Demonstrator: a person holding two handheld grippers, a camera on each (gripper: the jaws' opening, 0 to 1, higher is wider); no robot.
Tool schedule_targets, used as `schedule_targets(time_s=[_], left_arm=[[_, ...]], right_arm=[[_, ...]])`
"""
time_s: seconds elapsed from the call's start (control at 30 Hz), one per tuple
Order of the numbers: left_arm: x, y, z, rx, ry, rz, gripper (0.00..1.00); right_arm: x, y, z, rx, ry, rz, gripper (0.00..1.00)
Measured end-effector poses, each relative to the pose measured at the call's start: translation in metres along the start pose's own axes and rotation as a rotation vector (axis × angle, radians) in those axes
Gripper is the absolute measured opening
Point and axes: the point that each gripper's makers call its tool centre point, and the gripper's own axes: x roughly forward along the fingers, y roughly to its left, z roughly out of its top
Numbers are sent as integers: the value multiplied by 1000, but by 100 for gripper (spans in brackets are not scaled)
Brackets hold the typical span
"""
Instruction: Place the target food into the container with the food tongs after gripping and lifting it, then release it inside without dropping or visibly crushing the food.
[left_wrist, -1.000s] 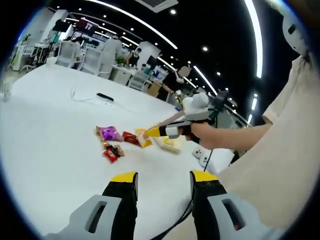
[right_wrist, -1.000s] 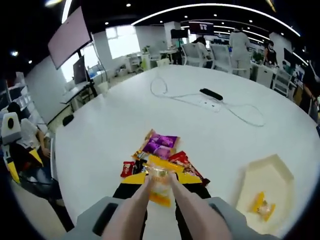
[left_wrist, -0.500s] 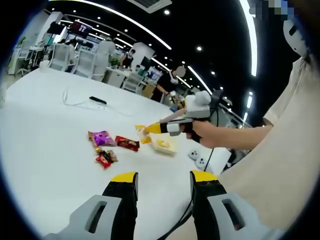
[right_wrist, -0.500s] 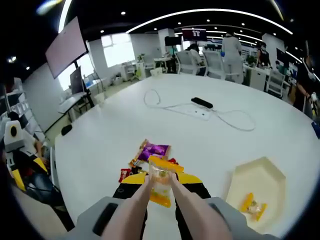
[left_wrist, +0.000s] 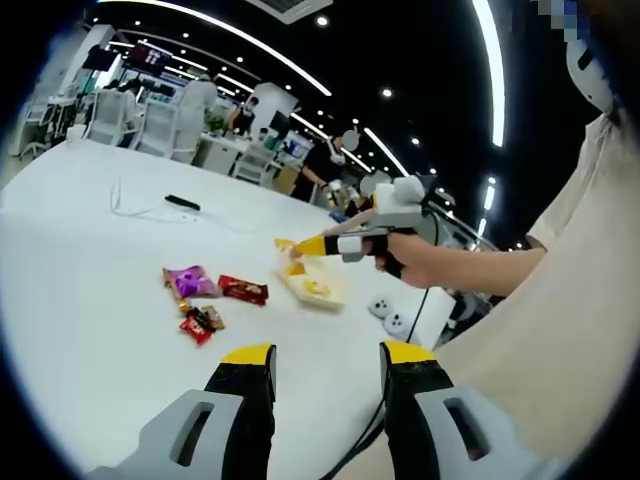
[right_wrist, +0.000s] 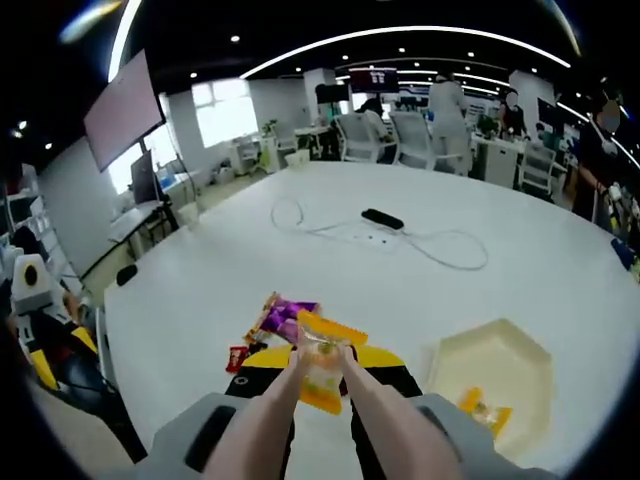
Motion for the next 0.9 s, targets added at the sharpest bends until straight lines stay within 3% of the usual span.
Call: schedule_targets(time_s=[0.4,0.9], left_arm=[[3,-4,-7,9,21,-17,40],[5,1,-3,23,18,-1,40]], right_arm=[[-19,-20,5,10,-22,-37,20],[-37,-49,12,35,-58,-86,20]])
